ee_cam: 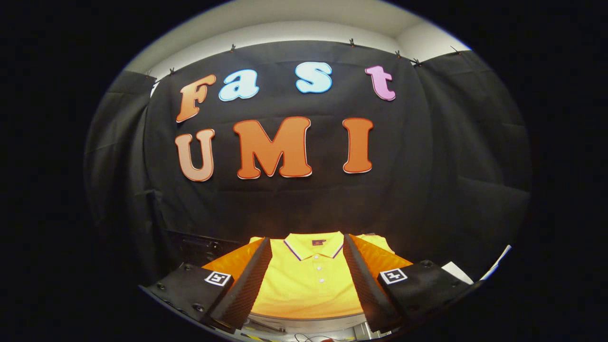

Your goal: Put the clothes into the washing machine and then close the washing machine lid.

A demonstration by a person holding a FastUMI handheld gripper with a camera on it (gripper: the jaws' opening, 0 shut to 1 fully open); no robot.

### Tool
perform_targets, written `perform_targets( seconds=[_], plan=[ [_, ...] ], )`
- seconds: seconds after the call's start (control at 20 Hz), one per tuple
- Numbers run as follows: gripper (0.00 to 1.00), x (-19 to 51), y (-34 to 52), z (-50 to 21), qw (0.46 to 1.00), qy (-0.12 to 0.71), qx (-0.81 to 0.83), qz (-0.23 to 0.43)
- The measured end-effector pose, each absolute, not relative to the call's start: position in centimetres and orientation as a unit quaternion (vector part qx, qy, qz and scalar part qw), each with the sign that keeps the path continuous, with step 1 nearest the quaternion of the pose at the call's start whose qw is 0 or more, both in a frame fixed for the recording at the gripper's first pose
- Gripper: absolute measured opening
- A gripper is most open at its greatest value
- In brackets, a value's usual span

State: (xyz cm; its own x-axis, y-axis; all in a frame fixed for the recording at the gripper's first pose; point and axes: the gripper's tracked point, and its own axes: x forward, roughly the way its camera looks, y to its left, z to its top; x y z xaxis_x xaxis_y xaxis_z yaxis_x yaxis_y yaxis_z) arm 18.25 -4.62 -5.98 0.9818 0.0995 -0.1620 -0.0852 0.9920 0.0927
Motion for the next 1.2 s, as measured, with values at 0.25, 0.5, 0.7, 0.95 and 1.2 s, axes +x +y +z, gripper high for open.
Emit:
perform_targets(
  seconds=[0.25, 0.5, 0.7, 0.95, 1.2],
  plan=[
    [0.99, 24.2, -4.8, -10.2, 0.989, 0.137, 0.030, 0.050],
    [0.99, 28.7, -5.1, -16.5, 0.973, 0.222, 0.045, 0.047],
    [0.98, 30.2, -5.3, -19.8, 0.959, 0.277, 0.042, 0.044],
    [0.97, 30.5, -5.5, -23.1, 0.938, 0.345, 0.025, 0.030],
    [0.98, 30.6, -5.3, -23.9, 0.929, 0.367, 0.036, 0.032]
  ],
)
